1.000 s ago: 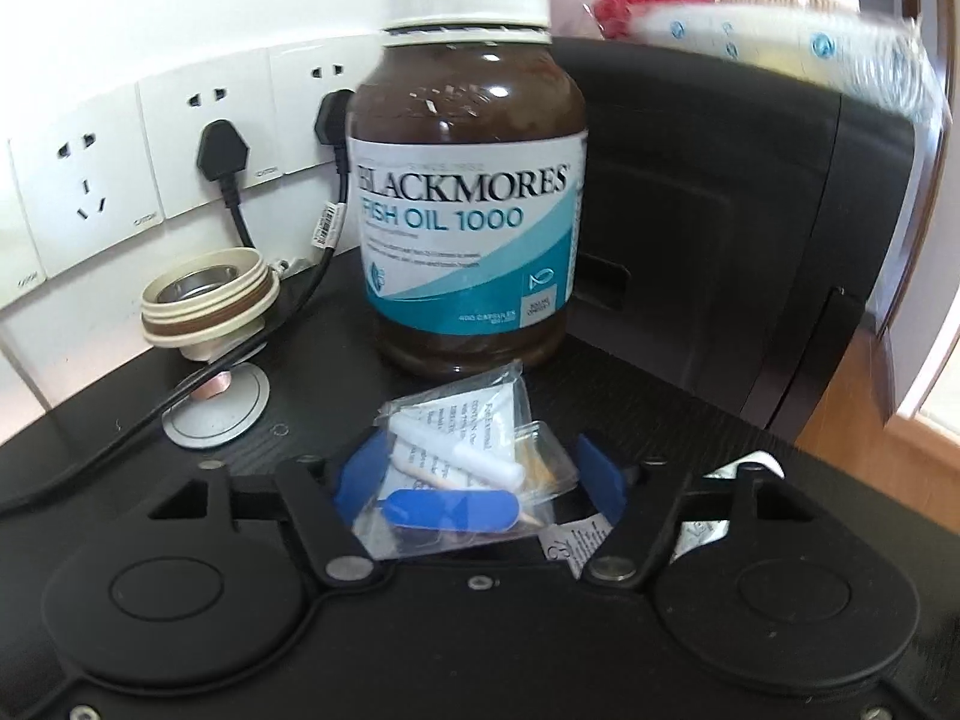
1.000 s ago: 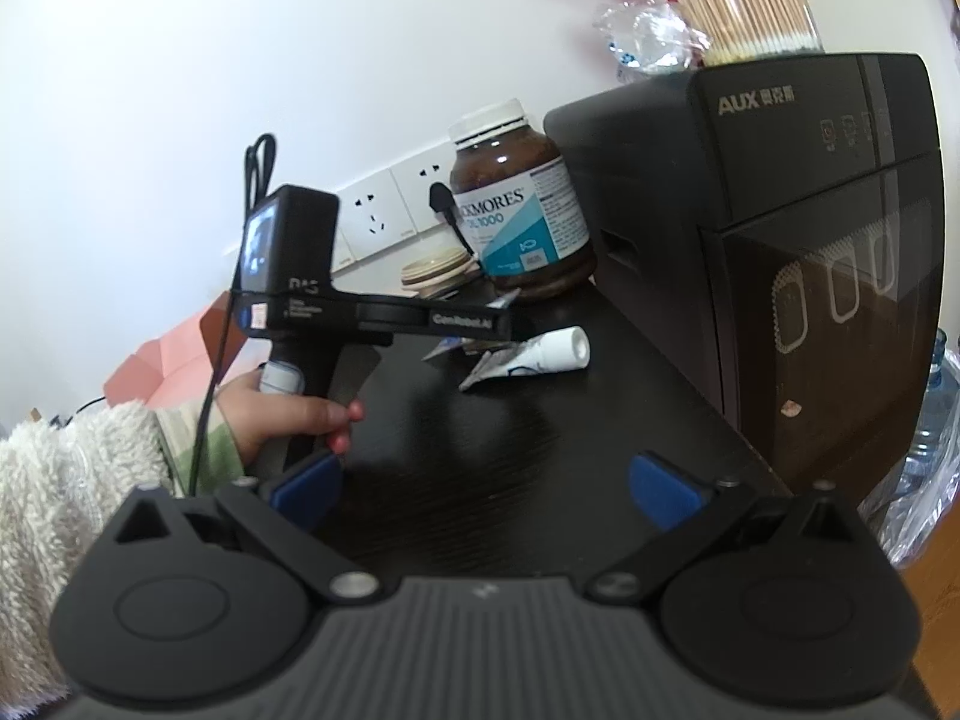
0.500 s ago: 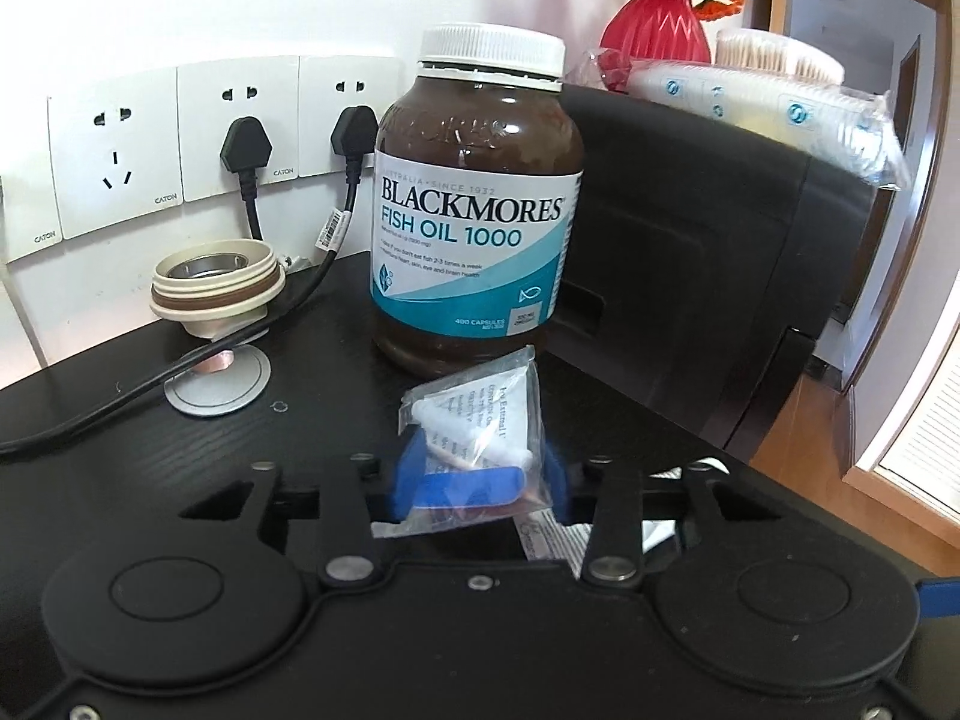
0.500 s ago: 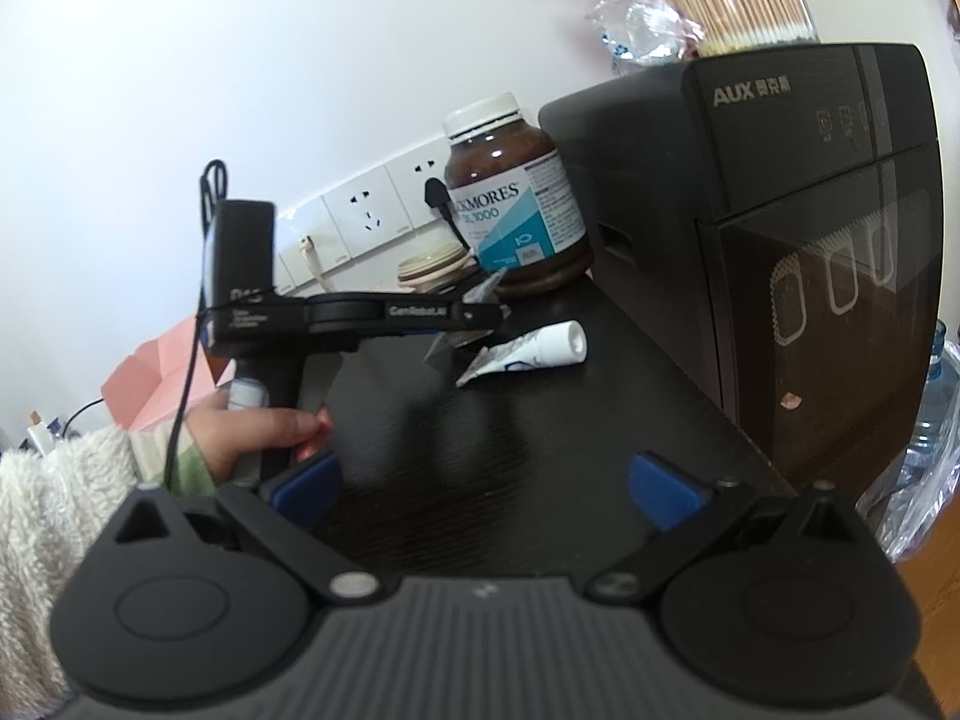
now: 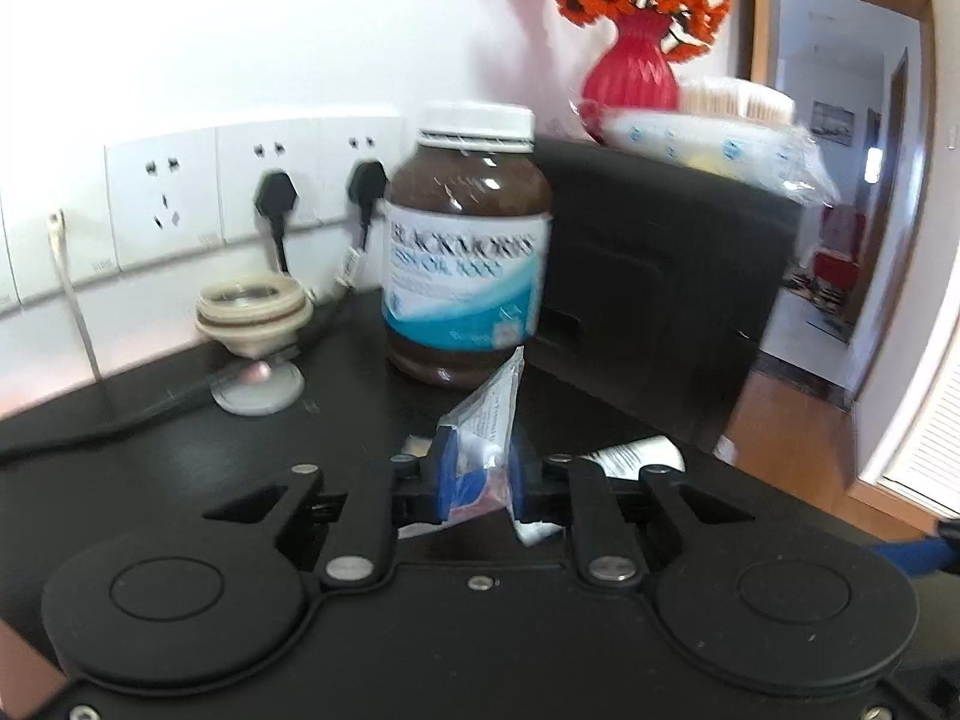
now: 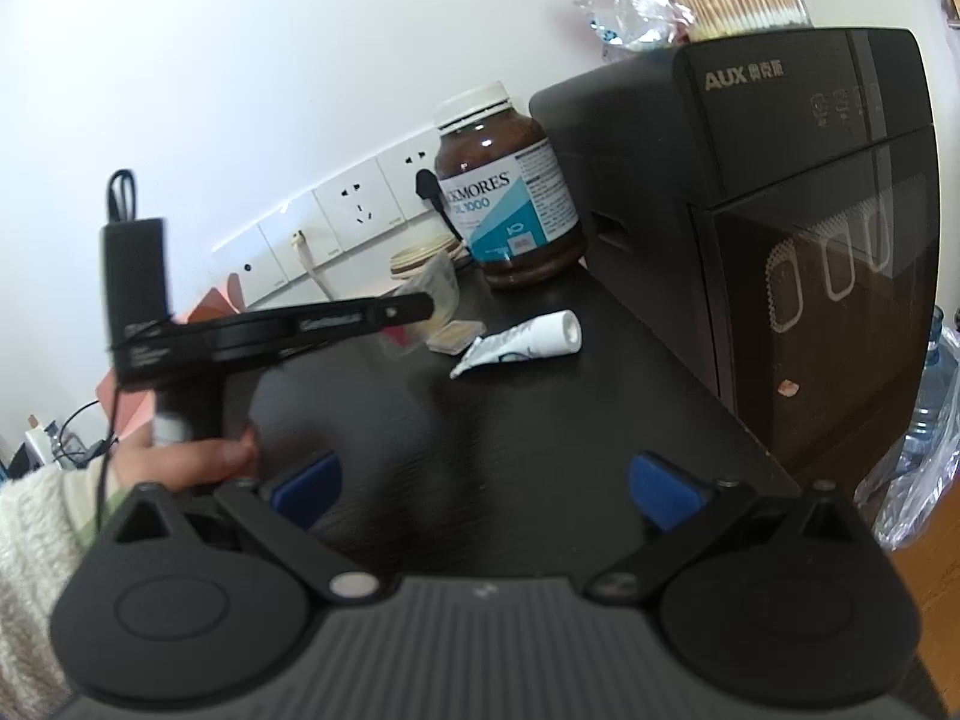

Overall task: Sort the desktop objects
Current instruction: 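Carry the plastic bag over the open pink box with the left gripper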

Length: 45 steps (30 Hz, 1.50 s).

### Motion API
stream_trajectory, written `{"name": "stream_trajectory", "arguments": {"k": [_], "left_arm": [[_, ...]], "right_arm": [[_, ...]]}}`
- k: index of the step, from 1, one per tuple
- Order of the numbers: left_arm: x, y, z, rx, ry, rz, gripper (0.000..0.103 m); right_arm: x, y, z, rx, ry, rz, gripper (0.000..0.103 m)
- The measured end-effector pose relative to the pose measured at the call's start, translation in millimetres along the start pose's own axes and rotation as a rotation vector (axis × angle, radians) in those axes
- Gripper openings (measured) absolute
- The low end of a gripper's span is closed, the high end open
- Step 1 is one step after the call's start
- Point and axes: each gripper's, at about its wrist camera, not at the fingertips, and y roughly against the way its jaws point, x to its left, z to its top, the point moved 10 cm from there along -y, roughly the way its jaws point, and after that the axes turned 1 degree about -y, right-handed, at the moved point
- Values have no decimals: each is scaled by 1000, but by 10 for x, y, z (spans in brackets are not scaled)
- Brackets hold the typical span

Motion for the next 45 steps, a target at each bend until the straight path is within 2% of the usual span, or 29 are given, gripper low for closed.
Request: {"name": "stream_trajectory", "arguments": {"k": [6,13,18,23,29,33,40,45], "left_arm": [[24,177,-124,13,-2,16,15],[-46,473,-257,-12,-36,44,14],[-133,724,-320,-46,-85,55,14],[-88,1034,-274,-104,-67,58,14],[109,1466,-158,-172,-29,90,14],[302,1753,-181,-188,-18,126,14],[767,2195,-360,-183,24,214,14],[1055,2292,-532,-141,47,270,13]], "right_arm": [[2,-14,-4,6,2,-8,102],[-17,-42,-12,27,-12,-6,102],[-32,-50,-16,33,-18,-11,102],[-42,-76,-25,46,-20,-20,102],[-11,-42,-28,31,-1,-7,102],[17,-35,-31,30,22,-25,102],[129,34,-24,-13,104,-40,102],[206,74,-26,-37,160,-45,102]]}}
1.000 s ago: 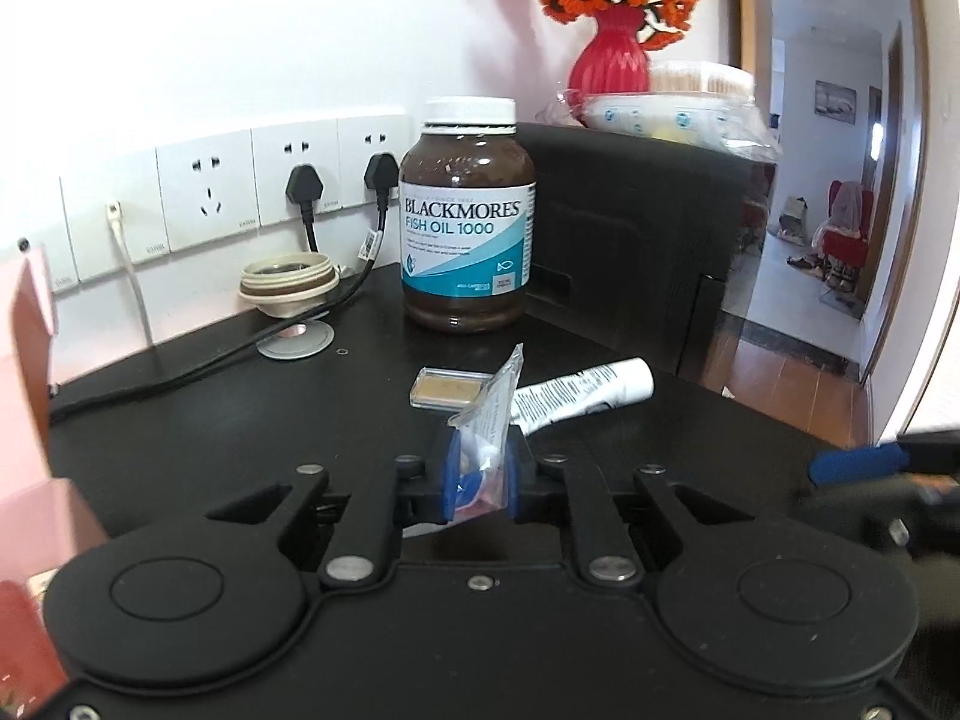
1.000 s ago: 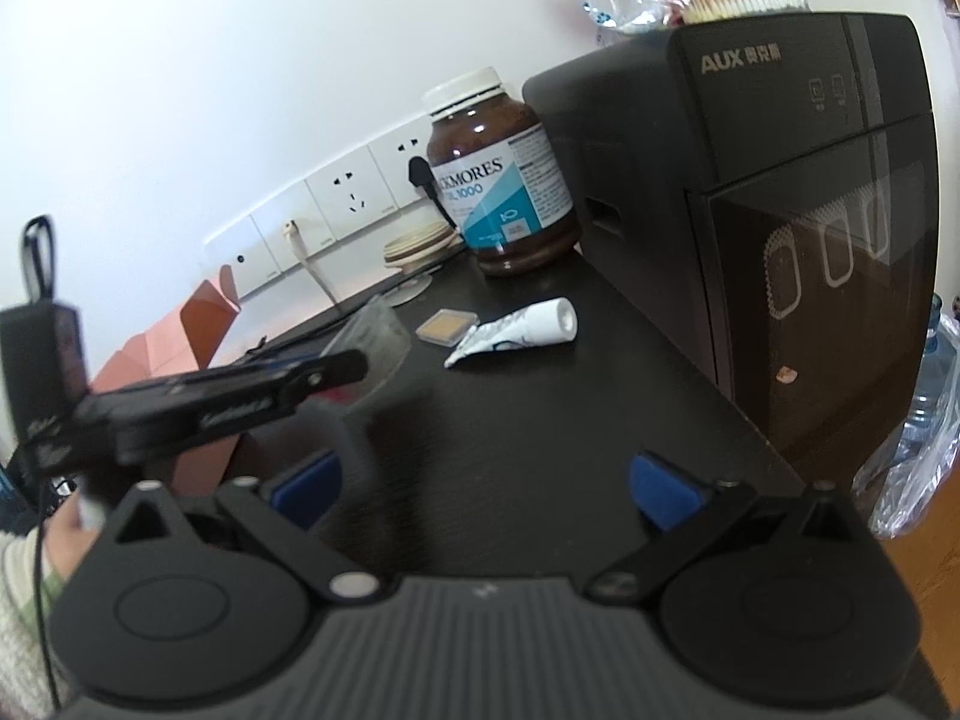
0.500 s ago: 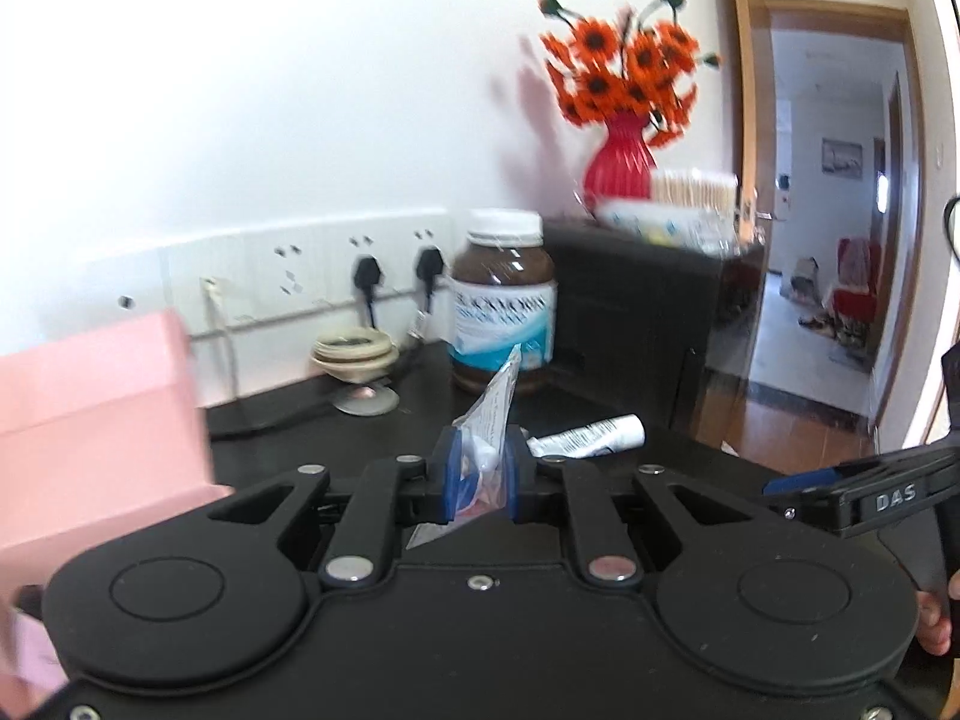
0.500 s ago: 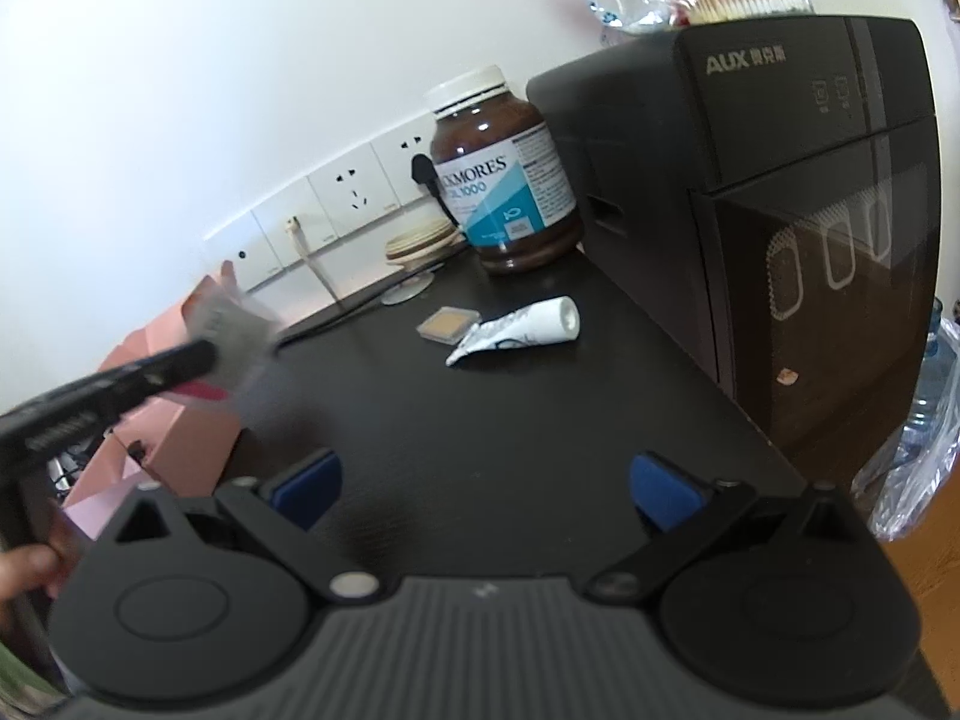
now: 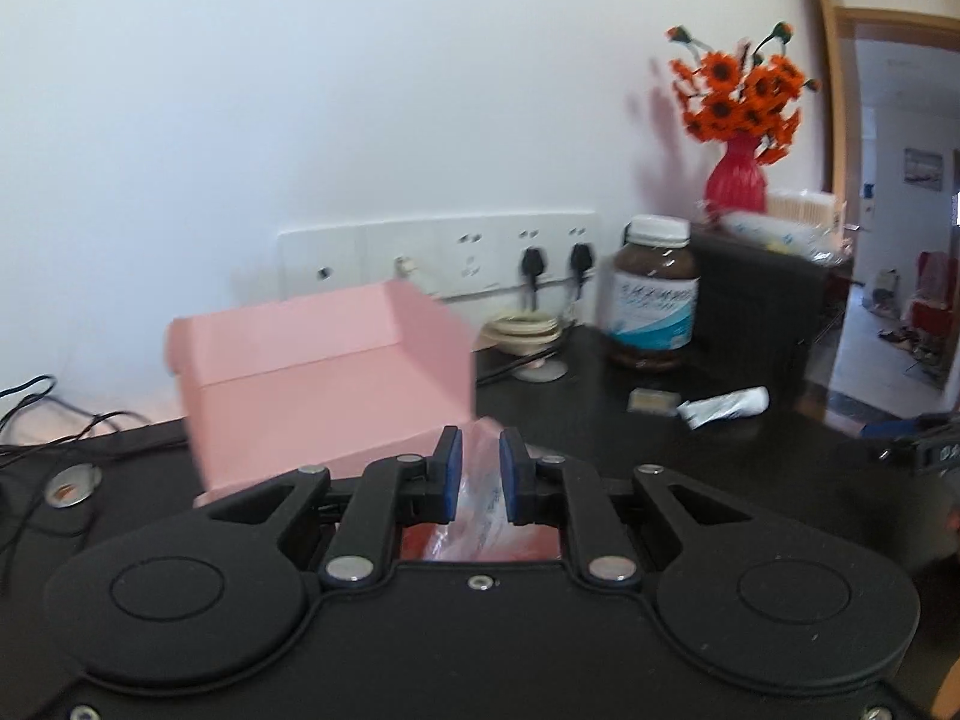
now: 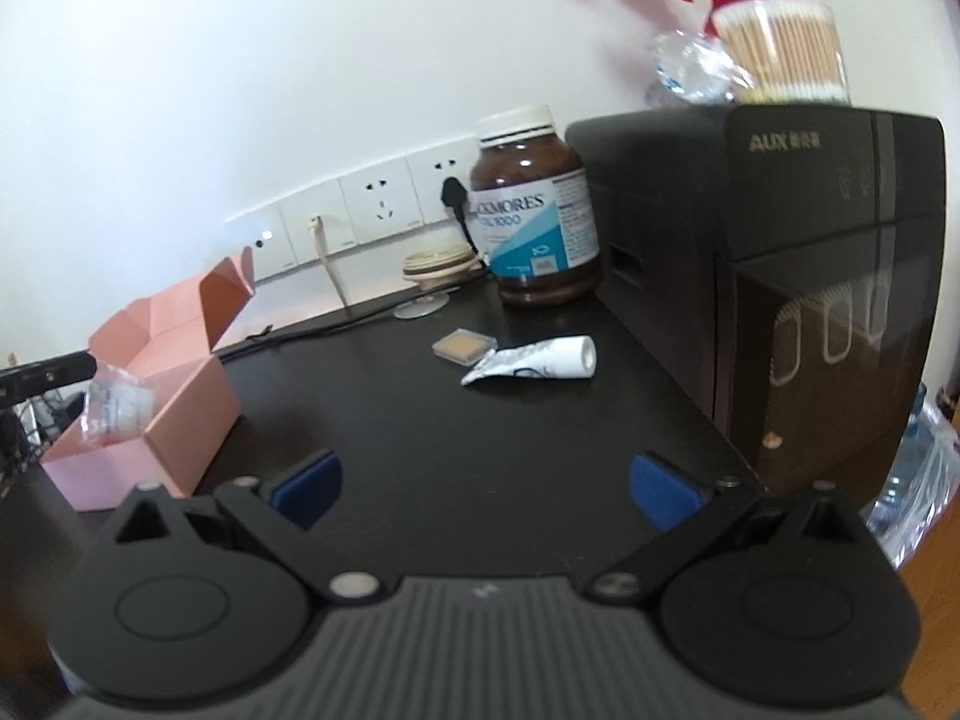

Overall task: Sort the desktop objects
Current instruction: 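Carry the plastic bag over the open pink box with the left gripper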

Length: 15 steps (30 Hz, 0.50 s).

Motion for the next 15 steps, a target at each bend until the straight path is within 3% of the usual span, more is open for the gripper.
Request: {"name": "stream_trajectory", "arguments": {"k": [9,15], "left_arm": [[-74,-114,-182,75,-42,-37,13],[-134,-341,-171,125,-16,-28,13]], "right_arm": [[-16,10,8,2,-8,-8,102],[-29,26,13,-3,-20,0,102]]}}
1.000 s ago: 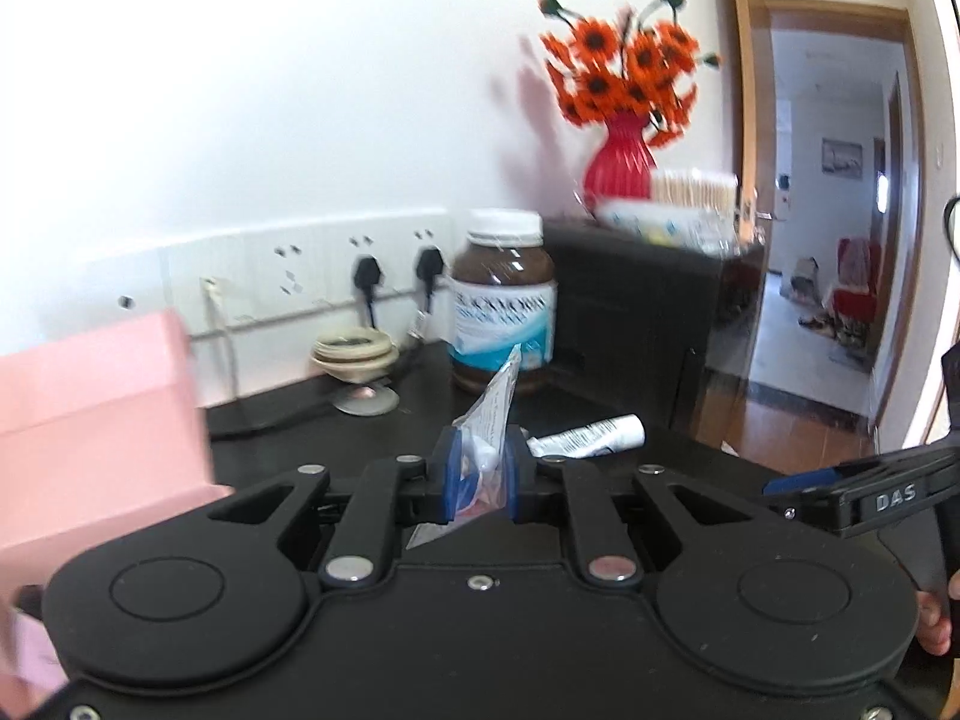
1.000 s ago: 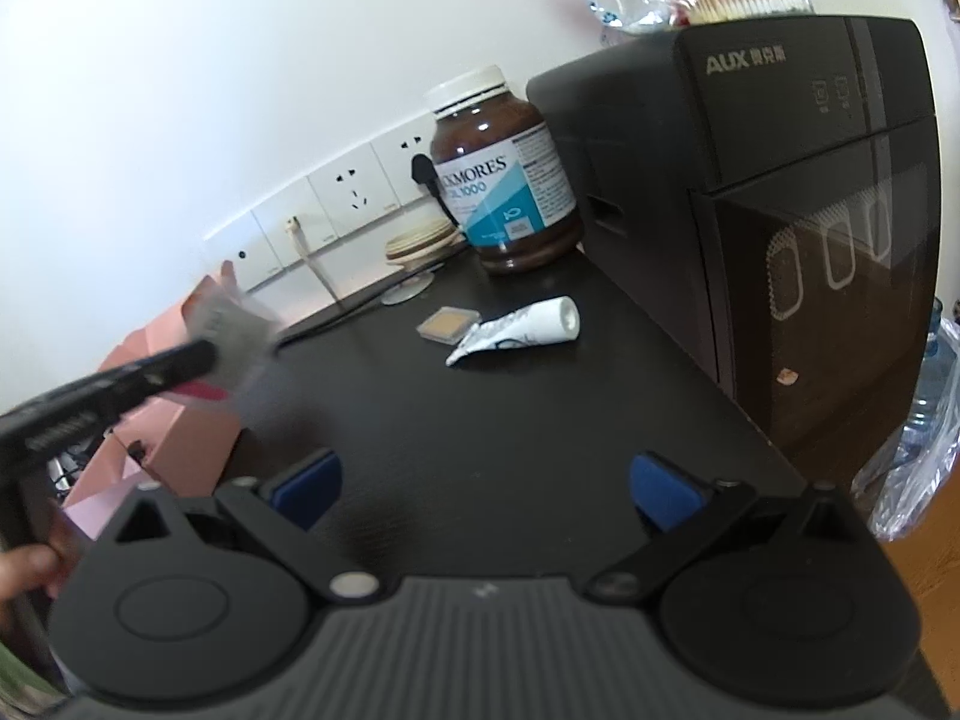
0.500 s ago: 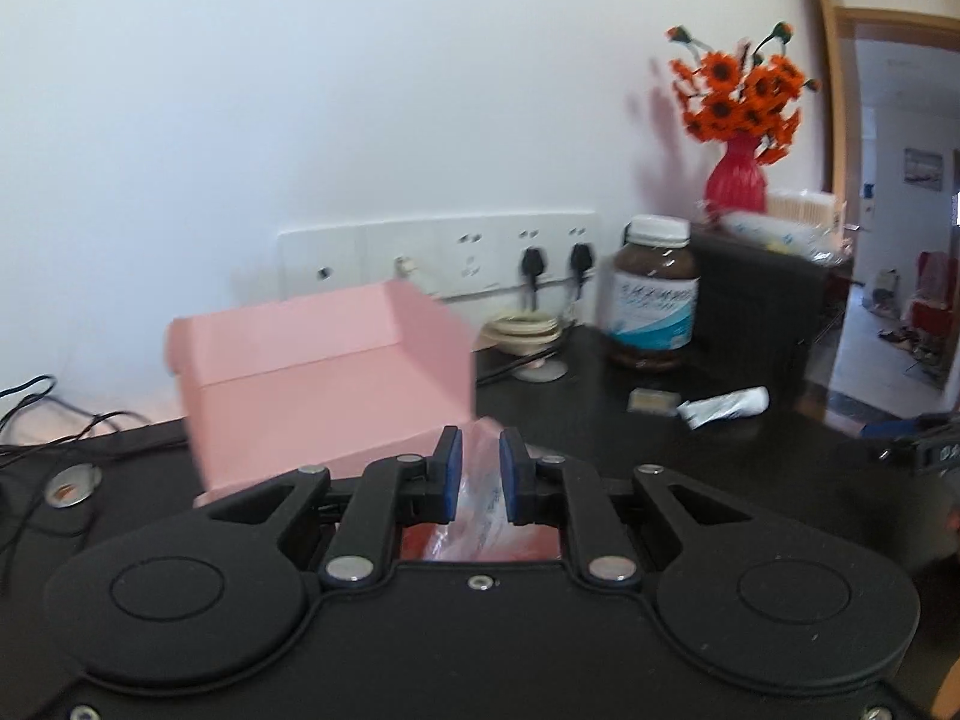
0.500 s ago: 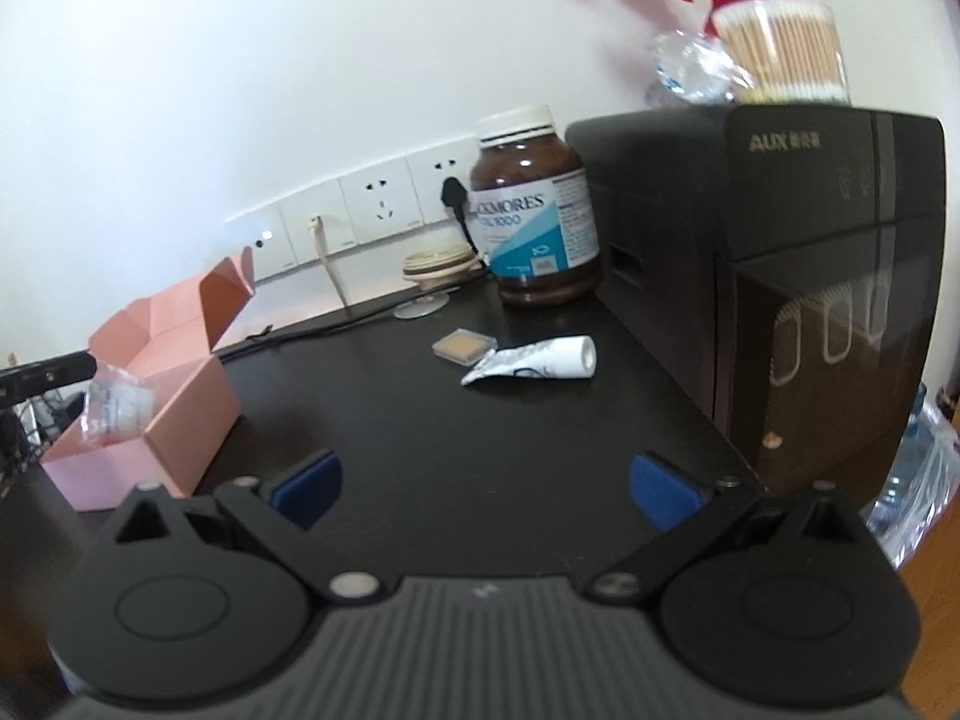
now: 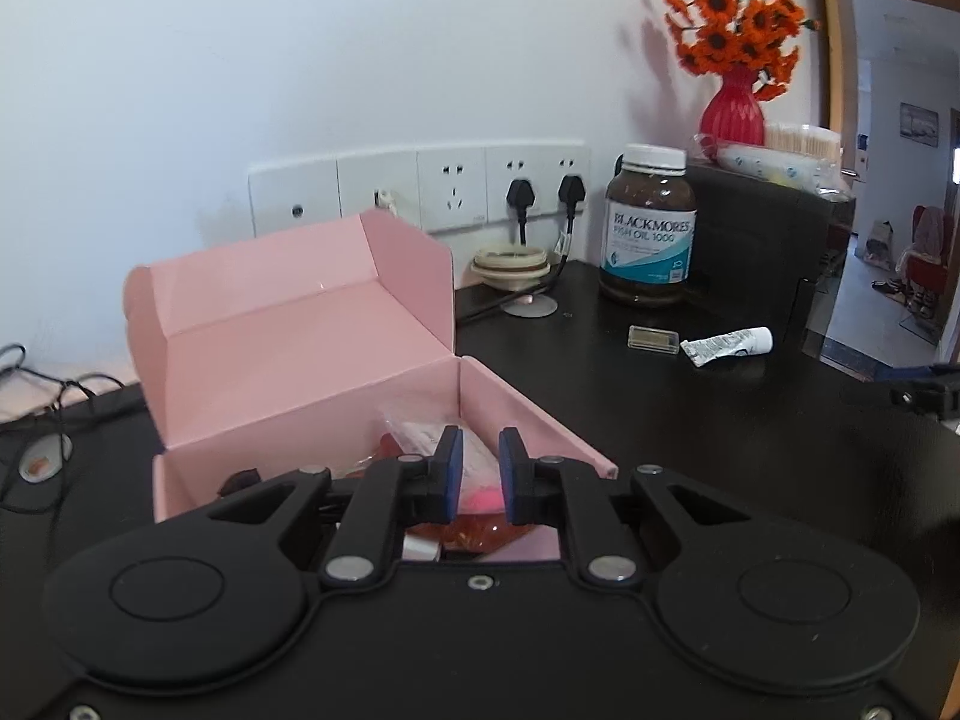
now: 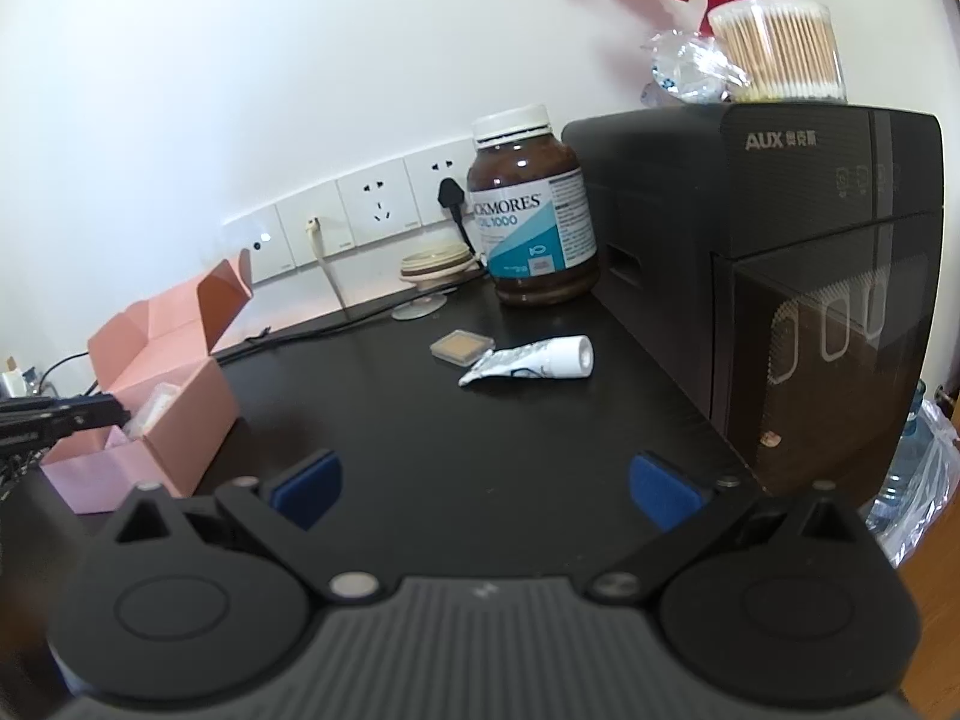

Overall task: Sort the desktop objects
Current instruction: 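Carry the plastic bag over the open pink box with the left gripper, then open the left gripper to drop the bag into the box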

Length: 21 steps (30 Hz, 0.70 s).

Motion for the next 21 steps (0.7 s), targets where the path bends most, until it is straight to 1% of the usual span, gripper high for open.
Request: {"name": "stream_trajectory", "arguments": {"k": [3,7,10,13,21], "left_arm": [[9,-142,56,37,25,15,13],[125,-293,110,71,82,66,13],[197,-394,56,120,107,80,13],[188,-428,-16,144,86,72,13],[121,-421,-39,144,35,77,14]], "right_arm": [[-7,-1,1,-1,-8,7,102],[-13,-2,4,-2,-15,15,102],[-14,-2,6,-3,-19,18,102],[-10,-9,4,0,-20,23,102],[6,-16,2,4,-16,26,102]]}}
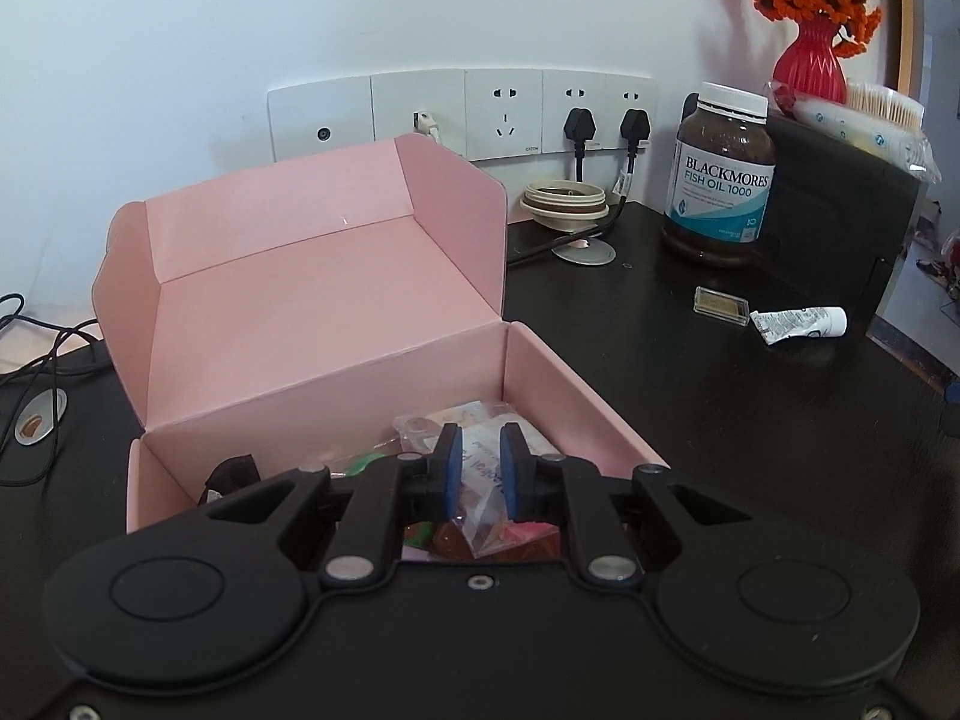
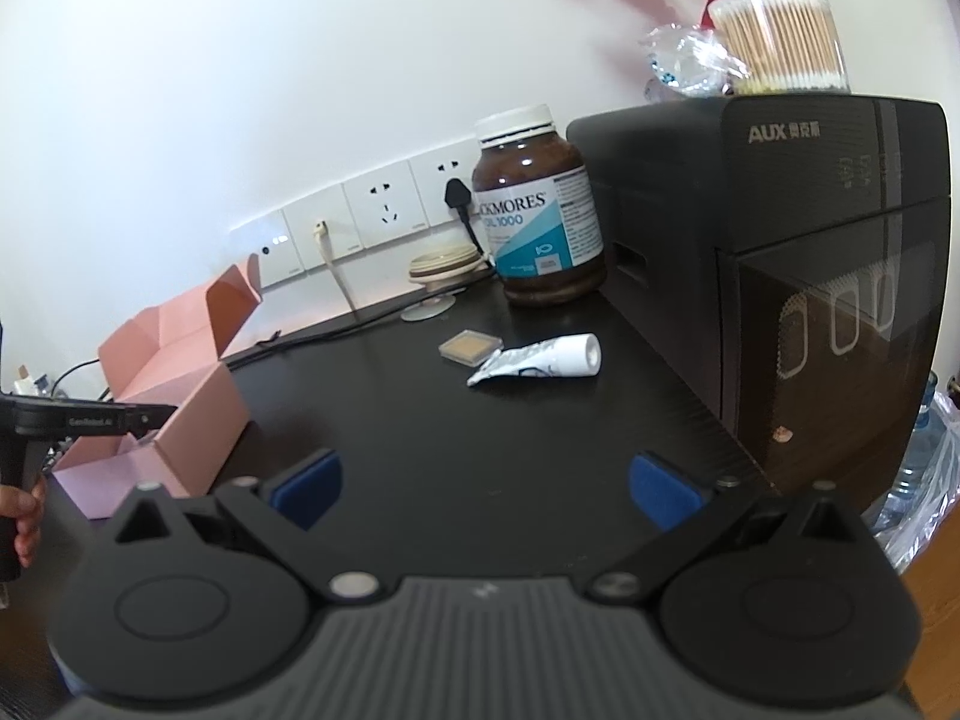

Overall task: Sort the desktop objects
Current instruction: 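Open the left gripper to drop the bag into the box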

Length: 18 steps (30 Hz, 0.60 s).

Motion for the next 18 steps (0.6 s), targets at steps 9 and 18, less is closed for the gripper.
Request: {"name": "stream_trajectory", "arguments": {"k": [9,18], "left_arm": [[-71,294,86,-140,-26,-1,46],[149,829,116,-305,-66,67,84]], "right_arm": [[-34,-18,-7,17,-26,-3,102],[-59,-35,-22,26,-33,-28,102]]}}
